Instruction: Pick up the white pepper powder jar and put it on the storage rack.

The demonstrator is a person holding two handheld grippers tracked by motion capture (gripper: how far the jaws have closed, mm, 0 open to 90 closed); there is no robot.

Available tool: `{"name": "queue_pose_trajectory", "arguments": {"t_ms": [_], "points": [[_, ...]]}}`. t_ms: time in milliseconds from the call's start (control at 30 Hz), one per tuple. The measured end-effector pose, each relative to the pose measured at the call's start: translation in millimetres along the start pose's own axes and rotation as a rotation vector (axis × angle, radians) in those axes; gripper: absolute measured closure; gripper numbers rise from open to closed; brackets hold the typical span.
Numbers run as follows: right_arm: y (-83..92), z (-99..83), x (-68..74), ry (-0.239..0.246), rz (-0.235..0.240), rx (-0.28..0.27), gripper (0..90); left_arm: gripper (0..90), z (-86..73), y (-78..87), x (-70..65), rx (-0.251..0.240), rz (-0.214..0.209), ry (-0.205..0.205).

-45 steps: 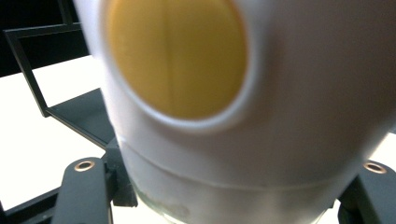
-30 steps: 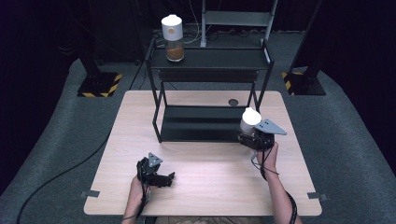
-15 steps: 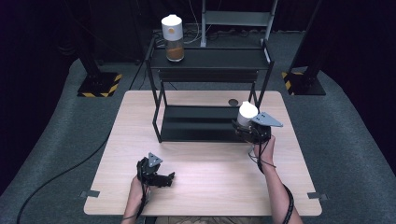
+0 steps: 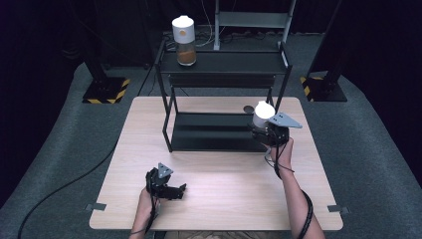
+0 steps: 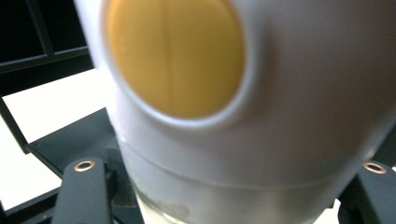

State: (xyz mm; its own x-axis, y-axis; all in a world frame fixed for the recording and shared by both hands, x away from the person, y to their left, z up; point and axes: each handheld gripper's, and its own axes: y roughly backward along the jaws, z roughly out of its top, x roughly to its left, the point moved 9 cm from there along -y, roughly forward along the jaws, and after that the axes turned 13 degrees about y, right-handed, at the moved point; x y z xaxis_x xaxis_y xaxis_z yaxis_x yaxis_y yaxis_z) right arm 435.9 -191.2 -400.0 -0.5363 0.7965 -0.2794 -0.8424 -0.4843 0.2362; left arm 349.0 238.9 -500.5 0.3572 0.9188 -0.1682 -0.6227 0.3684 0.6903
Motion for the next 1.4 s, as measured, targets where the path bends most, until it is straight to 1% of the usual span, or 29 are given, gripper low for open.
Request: {"name": "queue_pose_trajectory", "arguments": {"t_ms": [100, 200, 433, 767, 900, 1400], "points": [[-0.8, 5.0, -1.5, 0.003, 0.002, -0.002, 30.3, 0.5, 0.0, 0.0, 0.1, 0.000, 0.000, 0.000], [-1.4, 11.1, -3.3, 0.017, 0.002, -0.006, 30.3, 0.5, 0.0, 0.0, 0.1, 0.000, 0.000, 0.000], [-0.4, 21.2, -6.8, 0.018, 0.004, -0.015, 30.3, 0.5, 0.1, 0.0, 0.2, 0.001, 0.000, 0.001], [1.1, 34.3, -12.2, 0.038, -0.003, -0.027, 30.3, 0.5, 0.1, -0.1, 0.1, 0.001, -0.001, 0.001], [0.0, 37.9, -14.4, 0.032, 0.001, -0.028, 30.3, 0.5, 0.1, -0.1, 0.2, 0.001, 0.000, 0.001], [1.8, 60.2, -20.2, 0.063, -0.005, -0.045, 30.3, 0.5, -0.1, 0.0, 0.1, 0.000, 0.000, -0.002]]}}
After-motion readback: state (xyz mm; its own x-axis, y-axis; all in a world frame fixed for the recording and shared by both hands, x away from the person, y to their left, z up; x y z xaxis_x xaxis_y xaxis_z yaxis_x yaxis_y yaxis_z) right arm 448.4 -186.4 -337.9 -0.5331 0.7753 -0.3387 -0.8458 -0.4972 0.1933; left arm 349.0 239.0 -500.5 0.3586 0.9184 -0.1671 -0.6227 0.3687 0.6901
